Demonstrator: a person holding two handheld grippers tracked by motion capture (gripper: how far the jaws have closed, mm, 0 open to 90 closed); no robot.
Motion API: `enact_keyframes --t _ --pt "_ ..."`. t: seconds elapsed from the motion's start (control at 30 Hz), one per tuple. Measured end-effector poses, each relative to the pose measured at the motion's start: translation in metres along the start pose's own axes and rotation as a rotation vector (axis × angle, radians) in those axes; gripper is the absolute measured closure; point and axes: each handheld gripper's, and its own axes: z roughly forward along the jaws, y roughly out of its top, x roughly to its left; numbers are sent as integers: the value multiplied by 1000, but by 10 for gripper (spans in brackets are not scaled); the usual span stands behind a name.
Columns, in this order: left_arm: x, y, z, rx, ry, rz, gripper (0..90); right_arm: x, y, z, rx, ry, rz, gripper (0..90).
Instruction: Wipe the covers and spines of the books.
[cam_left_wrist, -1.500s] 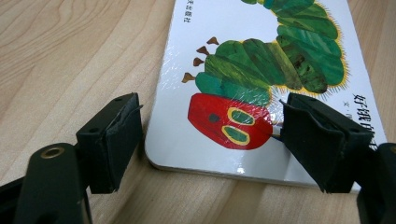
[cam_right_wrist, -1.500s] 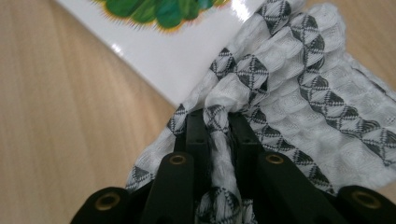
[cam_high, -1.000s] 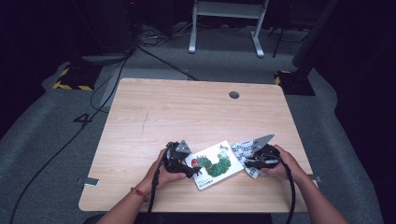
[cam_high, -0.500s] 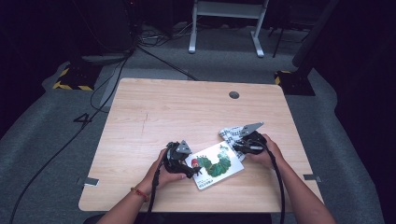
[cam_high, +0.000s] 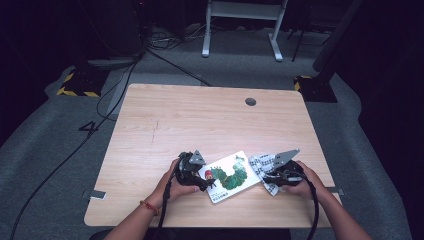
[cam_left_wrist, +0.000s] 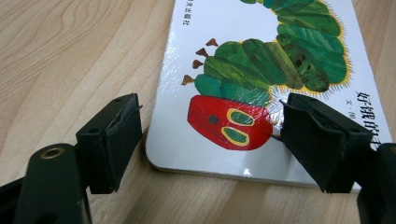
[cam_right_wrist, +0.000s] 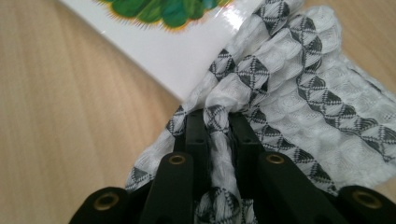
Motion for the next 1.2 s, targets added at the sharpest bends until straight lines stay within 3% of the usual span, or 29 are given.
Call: enact_keyframes --t 0.1,0.23,0.63,0.83,1.0,1.2 --pt "0 0 0 0 2 1 207 8 -7 -6 16 8 -17 810" --pt "0 1 0 1 1 1 206 6 -3 -3 14 -5 -13 807" --pt "0 1 0 2 -2 4 206 -28 35 24 -25 -86 22 807" --pt "0 1 0 1 -2 5 206 -47 50 38 -74 -100 81 806" --pt "0 0 0 1 -3 6 206 -43 49 36 -52 -102 79 813" --pt "0 1 0 2 1 7 206 -19 24 15 3 -34 29 812"
